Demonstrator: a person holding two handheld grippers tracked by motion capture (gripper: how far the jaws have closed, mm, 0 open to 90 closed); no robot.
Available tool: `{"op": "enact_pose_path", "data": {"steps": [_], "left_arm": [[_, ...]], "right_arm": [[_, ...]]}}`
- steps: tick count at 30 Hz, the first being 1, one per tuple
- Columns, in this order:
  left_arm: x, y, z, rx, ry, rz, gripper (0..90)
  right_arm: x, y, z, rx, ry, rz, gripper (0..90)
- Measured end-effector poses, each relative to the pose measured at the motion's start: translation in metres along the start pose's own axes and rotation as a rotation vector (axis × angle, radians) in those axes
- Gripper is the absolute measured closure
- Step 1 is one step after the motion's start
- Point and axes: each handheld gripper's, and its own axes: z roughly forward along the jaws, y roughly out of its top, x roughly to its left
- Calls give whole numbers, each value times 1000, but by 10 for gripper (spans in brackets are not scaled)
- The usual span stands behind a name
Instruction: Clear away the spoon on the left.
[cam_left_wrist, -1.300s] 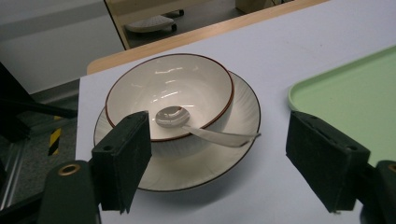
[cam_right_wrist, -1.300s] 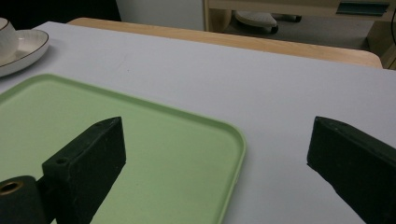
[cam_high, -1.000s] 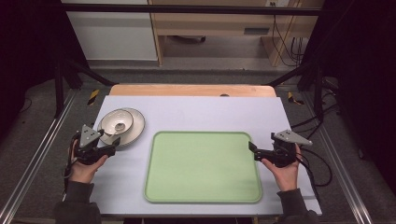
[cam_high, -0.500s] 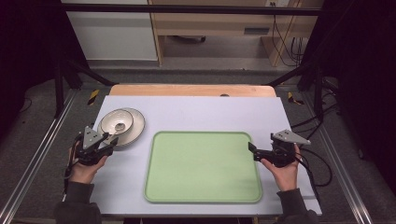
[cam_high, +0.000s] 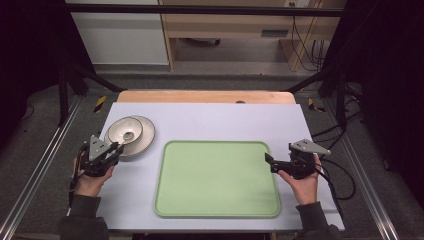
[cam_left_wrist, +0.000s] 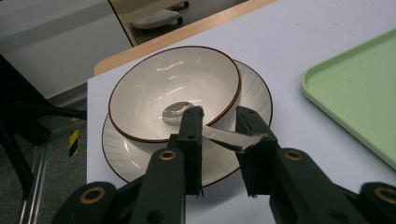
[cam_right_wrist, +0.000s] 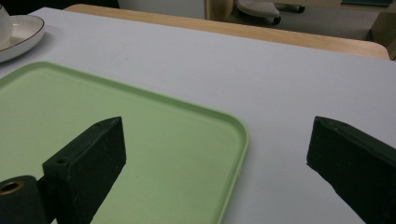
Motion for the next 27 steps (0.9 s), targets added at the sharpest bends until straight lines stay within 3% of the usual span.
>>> {"op": "enact_pose_path", "data": {"steps": [7, 27], "left_arm": [[1, 0, -1, 2, 15, -14, 789], [0, 1, -2, 24, 43, -3, 868]], "right_arm": [[0, 0, 1, 4, 1, -1, 49], [0, -1, 1, 12, 2, -5, 48]]}}
